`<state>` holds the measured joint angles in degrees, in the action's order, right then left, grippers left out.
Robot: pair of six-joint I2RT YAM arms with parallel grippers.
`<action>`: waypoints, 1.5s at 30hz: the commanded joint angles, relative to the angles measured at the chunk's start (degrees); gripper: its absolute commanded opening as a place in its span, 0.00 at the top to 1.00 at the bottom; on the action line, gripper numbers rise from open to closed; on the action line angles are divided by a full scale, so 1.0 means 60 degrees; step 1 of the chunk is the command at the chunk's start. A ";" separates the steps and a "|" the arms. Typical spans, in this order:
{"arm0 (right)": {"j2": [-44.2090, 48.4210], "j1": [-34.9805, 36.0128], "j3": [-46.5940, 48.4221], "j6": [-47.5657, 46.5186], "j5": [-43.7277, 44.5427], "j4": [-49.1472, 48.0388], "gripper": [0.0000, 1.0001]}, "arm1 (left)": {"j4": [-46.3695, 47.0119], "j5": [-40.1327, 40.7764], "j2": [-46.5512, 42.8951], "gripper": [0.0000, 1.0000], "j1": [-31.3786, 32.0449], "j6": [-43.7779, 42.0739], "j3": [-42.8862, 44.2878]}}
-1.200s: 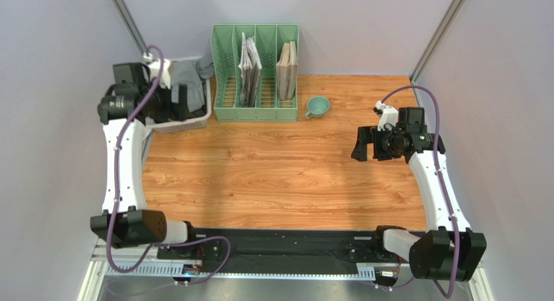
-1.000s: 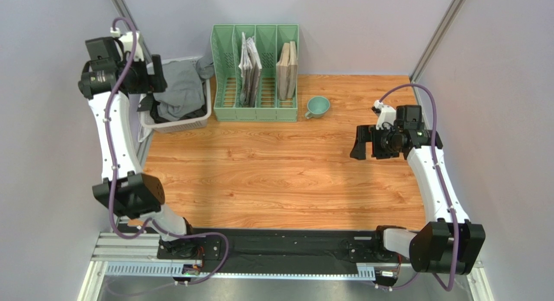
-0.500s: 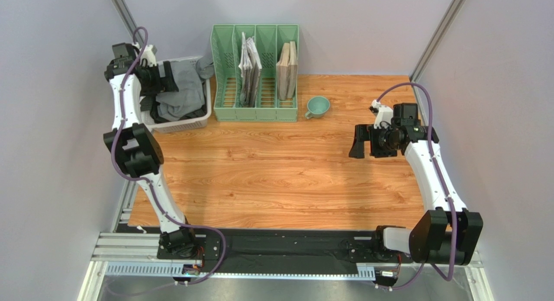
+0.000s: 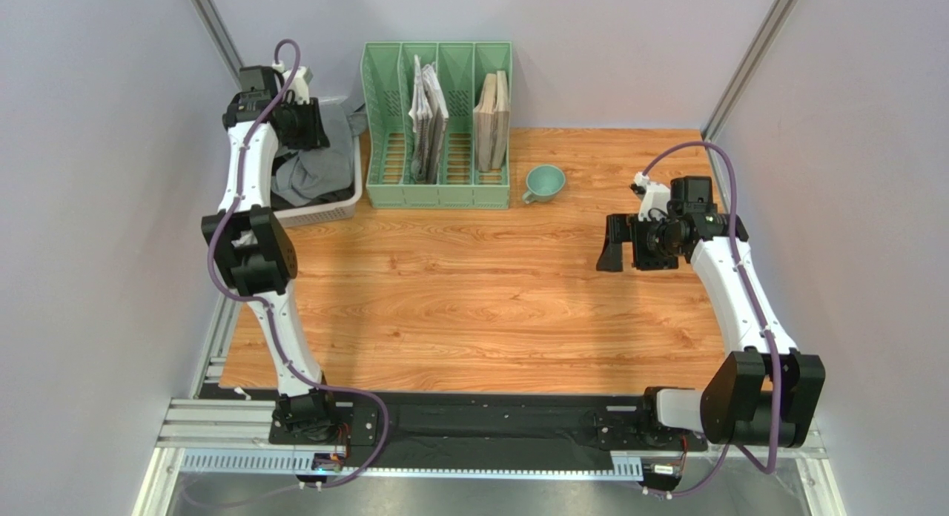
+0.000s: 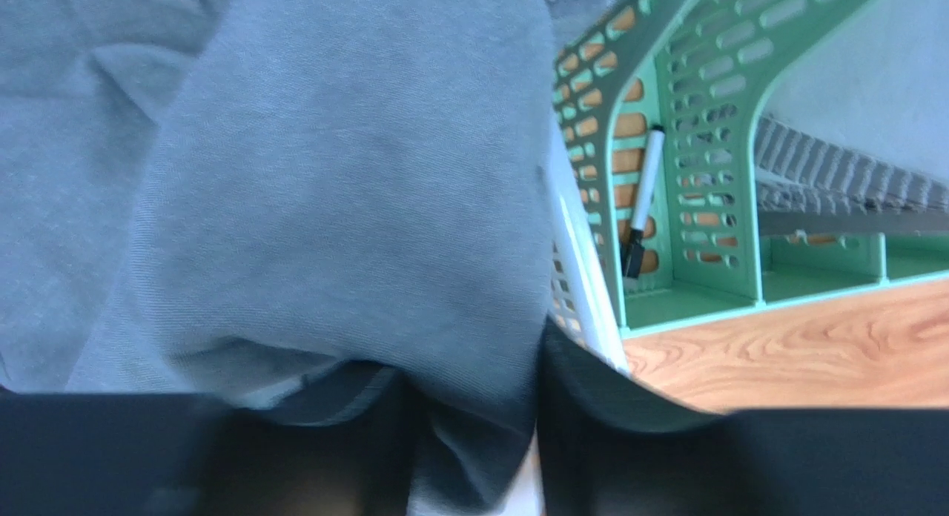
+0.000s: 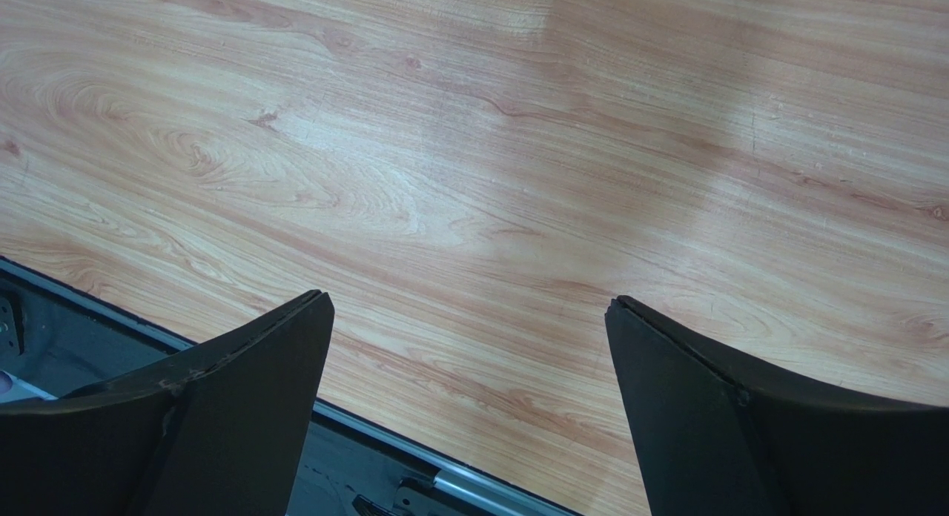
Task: Fold and stack the long sleeve shirts
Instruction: Grab the shirt from the pile, then move the shirt to the center of the board
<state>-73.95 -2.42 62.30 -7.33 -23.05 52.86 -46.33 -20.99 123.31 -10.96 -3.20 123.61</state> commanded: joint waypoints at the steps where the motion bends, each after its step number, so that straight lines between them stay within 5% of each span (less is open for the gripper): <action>1: 0.0006 0.0036 0.0397 0.0006 0.0018 -0.0256 0.00 | -0.0218 0.0481 0.0600 0.72 -0.0151 -0.0169 0.0916; 3: -0.0052 0.0036 0.0456 0.0021 0.0018 -0.0255 0.00 | -0.0700 0.0380 0.0718 1.00 -0.0151 -0.0271 0.1455; 6: 0.0006 0.0036 0.0529 0.0050 0.0047 -0.0183 0.01 | -0.1390 -0.0247 0.0427 1.00 -0.0165 -0.0448 0.2116; 16: 0.0592 0.0036 0.0588 -0.0008 -0.0230 -0.0124 0.02 | -0.0365 -0.2373 -0.4783 1.00 -0.0078 0.0489 0.1605; 26: 0.0826 0.0036 0.1231 -0.0052 -0.0846 0.0155 0.01 | -0.0117 -0.3956 -0.6444 1.00 0.1545 0.2407 0.2879; 29: 0.0812 0.0036 0.1451 -0.0125 -0.0978 0.0315 0.01 | -0.0101 -0.3957 -0.6736 1.00 0.2525 0.2656 0.2442; 33: 0.0914 0.0022 0.1744 -0.0388 -0.1066 0.0710 0.00 | -0.0087 -0.3811 -0.7556 1.00 0.4021 0.2162 -0.0638; 35: 0.1016 0.0022 0.1818 -0.0549 -0.1066 0.0842 0.00 | -0.0116 -0.3549 -0.8142 0.77 0.4622 0.1737 -0.2093; 37: 0.1133 0.0022 0.1935 -0.0857 -0.1081 0.1121 0.00 | -0.0217 -0.3053 -0.8595 0.36 0.4610 0.1633 -0.4335; 42: 0.1515 0.0109 0.1804 -0.1925 -0.1475 0.1822 0.01 | -0.1185 -0.2784 -0.8700 0.24 0.2856 -0.0416 -0.7397; 45: 0.1719 0.1248 0.1337 -0.2498 -0.1828 0.2016 0.03 | -0.1929 -0.3854 -0.8555 0.22 0.1214 -0.2331 -0.7872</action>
<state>-65.91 -1.28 71.31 -15.51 -30.04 61.69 -52.31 -39.16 73.91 6.20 -1.23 77.97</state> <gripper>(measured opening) 0.988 0.779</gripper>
